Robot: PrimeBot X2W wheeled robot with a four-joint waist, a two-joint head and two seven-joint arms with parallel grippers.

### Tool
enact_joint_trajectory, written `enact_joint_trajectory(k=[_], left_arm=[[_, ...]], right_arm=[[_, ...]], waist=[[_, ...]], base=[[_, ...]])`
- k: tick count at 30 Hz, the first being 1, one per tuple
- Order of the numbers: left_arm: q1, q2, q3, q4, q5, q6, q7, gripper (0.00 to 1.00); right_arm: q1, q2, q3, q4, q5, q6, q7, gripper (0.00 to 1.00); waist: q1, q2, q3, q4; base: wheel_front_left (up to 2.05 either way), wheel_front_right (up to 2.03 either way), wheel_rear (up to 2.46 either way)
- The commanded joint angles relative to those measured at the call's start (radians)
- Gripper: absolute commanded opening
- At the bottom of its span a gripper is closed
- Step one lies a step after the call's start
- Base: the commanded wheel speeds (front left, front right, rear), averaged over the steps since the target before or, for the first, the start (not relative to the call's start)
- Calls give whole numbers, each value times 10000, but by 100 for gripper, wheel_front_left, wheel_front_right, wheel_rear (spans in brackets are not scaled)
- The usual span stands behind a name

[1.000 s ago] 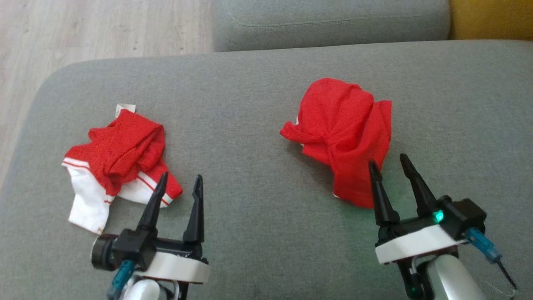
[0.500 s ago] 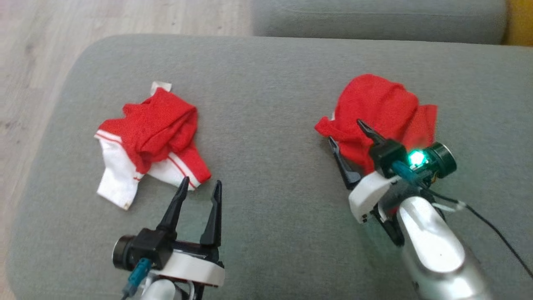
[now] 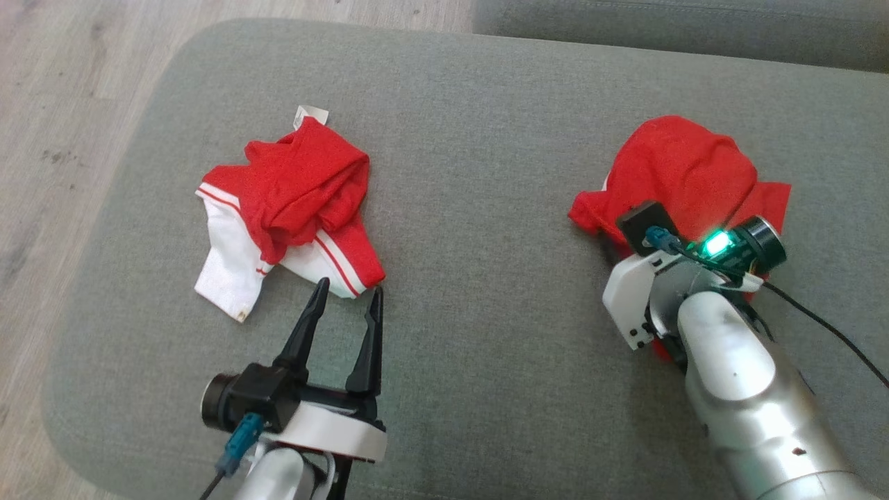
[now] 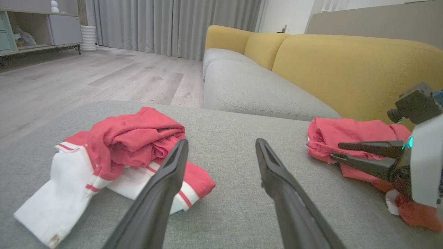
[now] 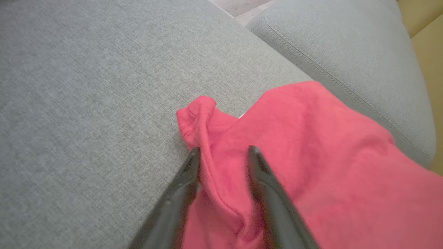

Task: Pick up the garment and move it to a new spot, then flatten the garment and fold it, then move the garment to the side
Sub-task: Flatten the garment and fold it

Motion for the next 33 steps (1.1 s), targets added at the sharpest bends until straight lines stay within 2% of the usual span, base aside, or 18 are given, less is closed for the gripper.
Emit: enact_joint_trajectory(k=[1, 6, 11, 15, 19, 24, 27, 30, 31, 32, 33], left_arm=[[-302, -51, 379, -214, 82, -50, -93, 100], [-311, -104, 609, -198, 160, -78, -93, 100], [-259, -128, 833, -261, 269, -146, -93, 100], [-249, -138, 972, -254, 383, -179, -93, 100], [-201, -145, 1082, -282, 427, -214, -93, 100], [-82, -149, 1160, -368, 481, -226, -93, 100], [-76, -150, 1119, -449, 479, -217, -93, 100], [-125, -151, 1126, -427, 520, -244, -93, 100], [-150, -151, 1123, -395, 546, -263, -93, 100], [-185, -151, 1118, -361, 571, -287, -93, 100], [-232, -151, 1105, -324, 590, -317, -93, 100]], right_arm=[[-402, 28, 94, -163, -82, -7, -151, 0], [-900, 28, -138, -373, 603, -7, -1391, 0], [-1672, 28, 363, -880, 2114, -7, -2314, 0], [-2591, 28, 1101, -1641, 3607, -7, -2554, 0], [-3403, 28, 1338, -2606, 5138, -7, -2379, 0], [-3470, -106, -73, -3254, 6232, -7, -1660, 0], [-2966, -668, -1128, -3206, 6425, -7, -1174, 0], [-2340, -1268, -2409, -2333, 6473, -7, -672, 0], [-2204, -1468, -2853, -1853, 6281, -7, -586, 54], [-2114, -1643, -3314, -1283, 6024, -7, -449, 100], [-2083, -1810, -3745, -752, 5687, -7, -384, 100]], waist=[[-1, 0, 19, 9], [-1, 0, -18, -172], [-1, 0, -122, -593], [-1, 0, -251, -932], [-1, 0, -379, -1203], [-1, 0, -395, -1395], [-1, 0, -247, -1428], [-1, 0, -60, -1487], [-1, 0, 0, -1500], [-1, 0, 60, -1508], [-1, 0, 105, -1494]], base=[[0, 0, 0], [0, 0, 0], [0, 0, 0], [0, 0, 0], [0, 0, 0], [0, 0, 0], [0, 0, 0], [0, 0, 0], [0, 0, 0], [0, 0, 0], [0, 0, 0]])
